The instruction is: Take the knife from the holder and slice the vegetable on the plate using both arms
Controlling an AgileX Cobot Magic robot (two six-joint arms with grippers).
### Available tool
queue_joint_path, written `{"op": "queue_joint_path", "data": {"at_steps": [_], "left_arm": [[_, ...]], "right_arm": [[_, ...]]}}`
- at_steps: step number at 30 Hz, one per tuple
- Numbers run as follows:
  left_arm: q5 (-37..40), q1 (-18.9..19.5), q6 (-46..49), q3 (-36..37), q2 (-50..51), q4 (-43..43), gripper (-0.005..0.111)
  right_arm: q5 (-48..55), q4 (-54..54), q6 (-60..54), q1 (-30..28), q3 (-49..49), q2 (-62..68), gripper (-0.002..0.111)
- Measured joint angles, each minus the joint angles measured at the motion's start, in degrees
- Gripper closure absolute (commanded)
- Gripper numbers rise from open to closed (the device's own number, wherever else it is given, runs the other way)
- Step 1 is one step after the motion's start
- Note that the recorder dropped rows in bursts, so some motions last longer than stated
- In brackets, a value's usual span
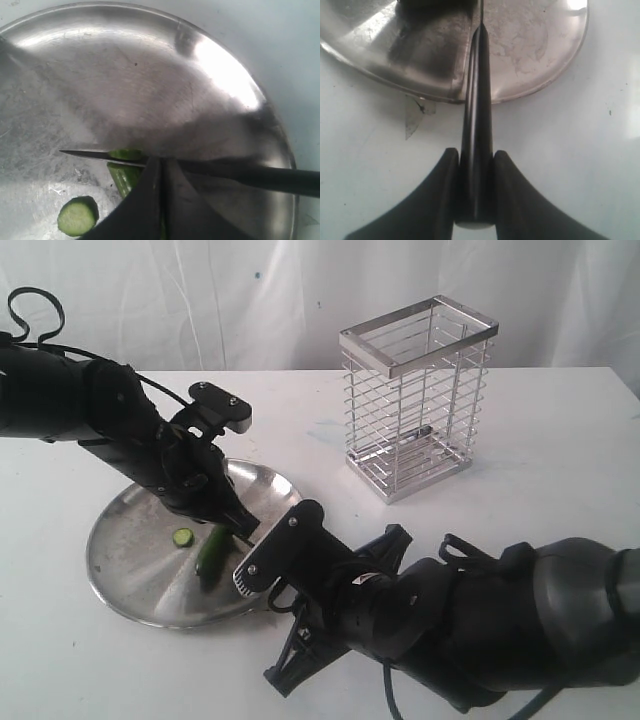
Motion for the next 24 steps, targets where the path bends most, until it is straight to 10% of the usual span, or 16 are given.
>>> {"op": "queue_joint_path", "data": {"at_steps": [7, 24], "left_arm": [[0.94, 0.0, 0.9, 1.28, 1.08, 0.02, 0.087], [-2.34, -0.27, 0.9, -0.28, 2.99, 0.96, 0.087]], "right_arm": [[0.0, 0.0, 0.0, 0.0, 0.0, 0.0, 0.108], [-0.41, 0.22, 0.0, -0.12, 0.0, 0.68, 0.108]]}}
